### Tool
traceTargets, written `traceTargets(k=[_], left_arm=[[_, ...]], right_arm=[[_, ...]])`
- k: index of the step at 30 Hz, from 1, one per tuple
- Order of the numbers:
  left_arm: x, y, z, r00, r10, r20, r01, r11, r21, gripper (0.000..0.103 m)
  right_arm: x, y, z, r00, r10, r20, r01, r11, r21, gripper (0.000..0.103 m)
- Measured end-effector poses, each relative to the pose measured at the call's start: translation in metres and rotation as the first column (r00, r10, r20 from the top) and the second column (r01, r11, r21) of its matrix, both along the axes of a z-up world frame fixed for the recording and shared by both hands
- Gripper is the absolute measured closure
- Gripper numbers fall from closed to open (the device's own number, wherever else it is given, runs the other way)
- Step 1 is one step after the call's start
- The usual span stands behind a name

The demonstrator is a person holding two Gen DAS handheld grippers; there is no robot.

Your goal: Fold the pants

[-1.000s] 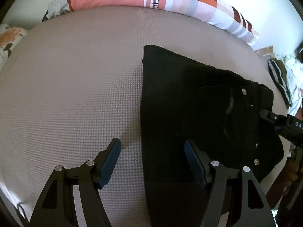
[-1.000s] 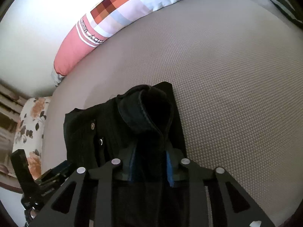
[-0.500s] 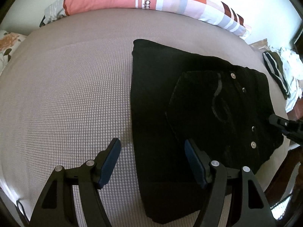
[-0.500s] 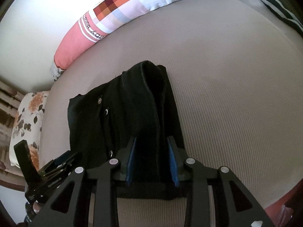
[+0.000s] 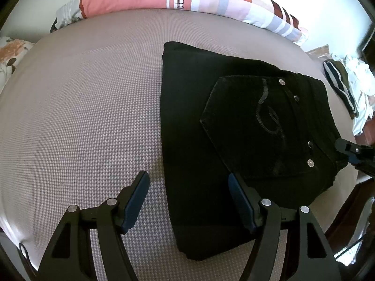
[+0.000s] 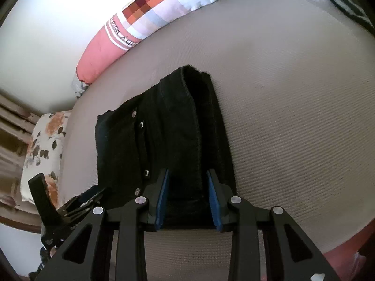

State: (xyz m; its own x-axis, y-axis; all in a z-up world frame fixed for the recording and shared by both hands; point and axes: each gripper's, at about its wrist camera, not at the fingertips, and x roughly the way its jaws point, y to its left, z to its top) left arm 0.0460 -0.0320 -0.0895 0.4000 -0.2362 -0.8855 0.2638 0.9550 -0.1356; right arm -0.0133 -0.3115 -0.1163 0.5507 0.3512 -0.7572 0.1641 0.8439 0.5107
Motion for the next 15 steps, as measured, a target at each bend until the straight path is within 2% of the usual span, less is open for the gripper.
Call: traceTargets(k=[3,5,11,15], left_arm=[[-0.002,0.0,0.001,1.0,-0.004,0.003,0.003,1.0,0.003,0.033],[-0.001,-0.001,0.002,1.0,-0.006,0.001,0.006,1.0,0.002,0.033],[-0.007,-0.006,0.01,0.999,-0.033,0.017,0.033,0.999,0.009,0.033],[-0.008,-0.012,0.005,0.998,-0.06,0.019,0.06,0.998,0.026,0.033]], right_arm=[[-0.005,-0.001,0.006,1.0,-0.009,0.01,0.01,0.999,-0.039,0.093],[-0.012,-0.005,0.011,1.0,-0.024,0.02,0.024,1.0,-0.003,0.094],[-0.032,-0.001,0.019,0.999,-0.044,0.025,0.044,0.998,-0.037,0.096],[-0.03,-0.007,0.002,0.998,-0.054,-0.015,0.053,0.997,-0.061,0.096]])
